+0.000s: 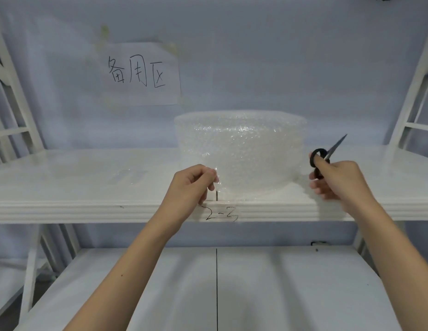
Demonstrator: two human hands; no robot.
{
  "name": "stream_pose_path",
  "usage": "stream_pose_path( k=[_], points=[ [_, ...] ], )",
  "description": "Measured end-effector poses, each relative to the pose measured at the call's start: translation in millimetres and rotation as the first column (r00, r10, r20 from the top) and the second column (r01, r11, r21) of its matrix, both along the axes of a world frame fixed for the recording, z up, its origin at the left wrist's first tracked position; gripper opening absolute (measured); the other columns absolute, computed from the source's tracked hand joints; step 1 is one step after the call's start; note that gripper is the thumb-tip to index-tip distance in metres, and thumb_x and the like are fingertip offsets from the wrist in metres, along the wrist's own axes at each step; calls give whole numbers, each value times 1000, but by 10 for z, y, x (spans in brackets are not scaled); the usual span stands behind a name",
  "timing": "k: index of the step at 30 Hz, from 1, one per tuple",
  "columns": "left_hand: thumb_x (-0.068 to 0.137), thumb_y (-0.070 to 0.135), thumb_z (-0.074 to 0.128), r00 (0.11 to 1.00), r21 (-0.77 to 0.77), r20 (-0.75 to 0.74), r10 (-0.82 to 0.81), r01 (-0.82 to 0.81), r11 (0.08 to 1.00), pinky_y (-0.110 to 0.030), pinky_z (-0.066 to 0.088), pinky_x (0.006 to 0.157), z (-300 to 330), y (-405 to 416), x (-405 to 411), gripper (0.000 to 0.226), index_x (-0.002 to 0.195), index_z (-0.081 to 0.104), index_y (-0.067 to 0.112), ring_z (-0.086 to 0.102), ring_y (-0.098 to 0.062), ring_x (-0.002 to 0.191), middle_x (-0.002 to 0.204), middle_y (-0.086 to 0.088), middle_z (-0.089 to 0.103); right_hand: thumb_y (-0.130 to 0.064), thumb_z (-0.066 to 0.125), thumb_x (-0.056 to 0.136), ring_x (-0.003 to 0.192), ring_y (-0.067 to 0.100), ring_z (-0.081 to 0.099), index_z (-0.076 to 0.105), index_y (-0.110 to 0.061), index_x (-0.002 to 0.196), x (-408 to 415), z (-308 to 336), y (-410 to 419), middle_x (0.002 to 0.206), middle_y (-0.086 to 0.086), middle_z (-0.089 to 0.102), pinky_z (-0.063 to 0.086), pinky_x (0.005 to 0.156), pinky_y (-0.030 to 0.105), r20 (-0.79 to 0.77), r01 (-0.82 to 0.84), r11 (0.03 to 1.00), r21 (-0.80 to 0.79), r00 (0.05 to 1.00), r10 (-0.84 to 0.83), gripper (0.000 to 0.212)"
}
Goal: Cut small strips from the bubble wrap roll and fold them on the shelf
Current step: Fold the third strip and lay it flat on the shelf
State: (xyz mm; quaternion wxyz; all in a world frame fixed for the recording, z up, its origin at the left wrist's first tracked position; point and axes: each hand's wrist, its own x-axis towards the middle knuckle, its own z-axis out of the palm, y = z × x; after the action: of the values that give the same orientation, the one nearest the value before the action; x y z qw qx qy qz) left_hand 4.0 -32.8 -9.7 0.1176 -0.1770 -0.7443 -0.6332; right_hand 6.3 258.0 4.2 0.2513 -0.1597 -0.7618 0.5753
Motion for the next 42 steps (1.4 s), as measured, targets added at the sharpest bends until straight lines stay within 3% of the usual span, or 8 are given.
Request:
stream_pose_path(
  k=[7,11,13,15,18,24,32,42],
  points=[
    [94,20,56,1000,11,-12,-20,20,1000,-26,37,55,19,-2,33,26,70,66,16,43,-17,53,62,9,56,-25,54,83,51,30,53,56,-4,55,-130,-79,200,52,11,56,38,52,29,208,73,851,520,956,-208,36],
    [94,20,56,1000,16,-23,-19,19,1000,-22,38,53,37,-51,35,26,71,66,15,44,-14,51,61,9,56,-22,55,83,66,32,55,66,-8,80,-127,-97,131,74,12,62,41,58,32,226,51,738,673,936,-271,18],
    [94,21,57,999,21,-29,-15,16,1000,-20,39,52,50,-85,27,25,72,66,15,44,-13,50,62,10,57,-25,50,86,69,34,53,64,-8,85,-50,-91,-11,77,13,60,41,61,34,86,151,649,746,944,-319,22],
    [94,21,58,999,29,-36,-15,16,999,-18,39,51,62,-120,17,25,72,67,15,45,-12,50,63,9,59,-28,48,90,69,34,50,63,-10,82,42,-43,-286,74,12,62,39,62,34,-86,205,696,688,975,-203,25],
    [94,21,60,999,35,-40,-21,23,999,-18,39,51,69,-173,6,26,70,69,18,44,-12,50,70,5,63,-23,59,89,59,21,56,69,-10,74,189,81,-859,62,4,65,41,59,28,-249,-45,873,486,950,187,22],
    [95,22,60,997,27,-82,14,-11,1000,-17,41,53,82,-385,9,24,75,70,16,46,-9,50,67,5,62,-38,71,82,65,9,65,72,-26,98,226,105,-1678,80,-8,72,55,63,25,-42,-526,750,402,807,589,20],
    [91,22,66,989,49,-103,104,-99,994,-18,43,53,74,-746,-46,11,85,74,16,48,-6,51,76,11,69,-2,69,84,58,15,65,72,-2,87,-2,47,-2001,73,14,74,59,64,25,-66,-677,729,103,726,684,5],
    [87,23,71,989,-35,-148,21,-26,999,-18,47,71,-17,-955,-123,15,90,79,35,54,-3,68,115,15,70,-4,68,86,62,17,65,71,5,93,-248,-10,-2196,70,10,70,57,64,24,-154,-674,724,-147,738,657,11]
  ],
)
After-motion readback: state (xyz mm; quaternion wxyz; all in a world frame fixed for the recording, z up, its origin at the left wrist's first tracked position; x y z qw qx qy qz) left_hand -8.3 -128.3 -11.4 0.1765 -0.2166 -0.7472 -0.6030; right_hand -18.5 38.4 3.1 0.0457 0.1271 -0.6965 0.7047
